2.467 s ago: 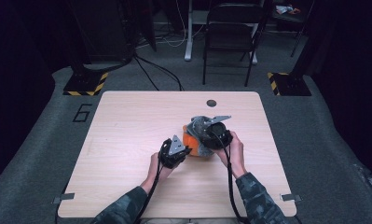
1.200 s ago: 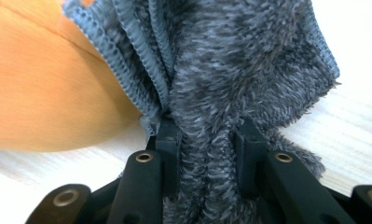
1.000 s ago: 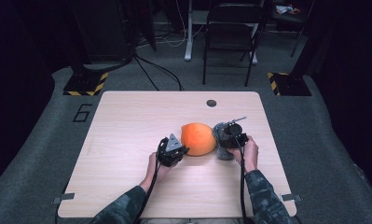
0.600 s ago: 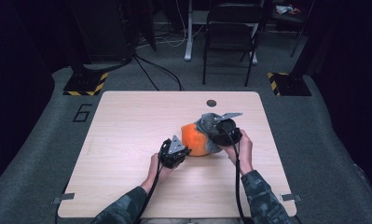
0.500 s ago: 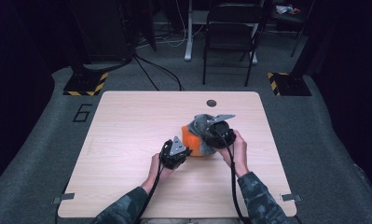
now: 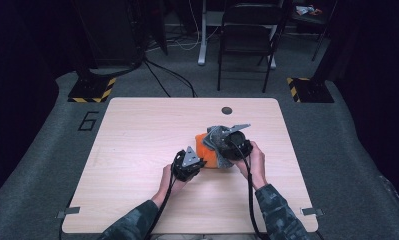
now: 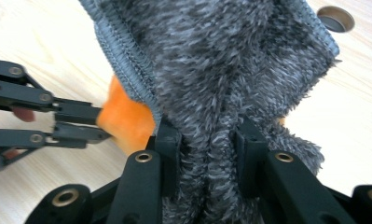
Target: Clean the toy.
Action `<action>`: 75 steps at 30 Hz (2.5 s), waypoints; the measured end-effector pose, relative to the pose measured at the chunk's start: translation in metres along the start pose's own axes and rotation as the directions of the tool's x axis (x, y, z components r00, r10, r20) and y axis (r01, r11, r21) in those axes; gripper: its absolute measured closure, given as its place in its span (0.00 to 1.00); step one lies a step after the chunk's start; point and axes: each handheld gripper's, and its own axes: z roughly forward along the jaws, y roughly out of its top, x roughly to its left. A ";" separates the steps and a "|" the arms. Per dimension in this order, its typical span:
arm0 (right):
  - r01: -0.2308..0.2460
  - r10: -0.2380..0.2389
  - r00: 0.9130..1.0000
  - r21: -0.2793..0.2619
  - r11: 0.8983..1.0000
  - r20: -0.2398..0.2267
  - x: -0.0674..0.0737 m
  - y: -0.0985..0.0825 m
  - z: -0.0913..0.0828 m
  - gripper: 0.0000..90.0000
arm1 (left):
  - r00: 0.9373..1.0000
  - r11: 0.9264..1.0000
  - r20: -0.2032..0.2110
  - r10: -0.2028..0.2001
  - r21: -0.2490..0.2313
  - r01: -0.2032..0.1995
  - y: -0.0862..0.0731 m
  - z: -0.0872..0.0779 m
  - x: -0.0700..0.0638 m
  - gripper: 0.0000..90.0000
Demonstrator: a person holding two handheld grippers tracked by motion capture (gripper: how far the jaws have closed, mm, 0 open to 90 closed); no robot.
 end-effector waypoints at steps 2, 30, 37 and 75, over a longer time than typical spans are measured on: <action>-0.012 0.012 1.000 0.004 1.000 0.006 -0.004 -0.001 0.000 0.76 | 1.000 1.000 0.002 -0.002 -0.001 0.002 0.000 0.000 0.000 0.94; -0.187 0.173 0.981 0.185 0.965 0.091 -0.062 -0.043 0.042 0.76 | 1.000 1.000 0.009 -0.019 0.001 0.019 -0.001 0.000 0.003 0.93; -0.175 0.159 0.982 0.178 0.968 0.100 -0.063 -0.038 0.035 0.76 | 1.000 1.000 0.006 -0.026 -0.003 0.026 -0.002 0.000 0.005 0.93; -0.071 0.069 0.996 0.031 0.997 0.062 -0.021 -0.009 0.011 0.76 | 0.994 0.997 -0.107 0.028 0.071 -0.020 0.002 -0.002 -0.007 0.61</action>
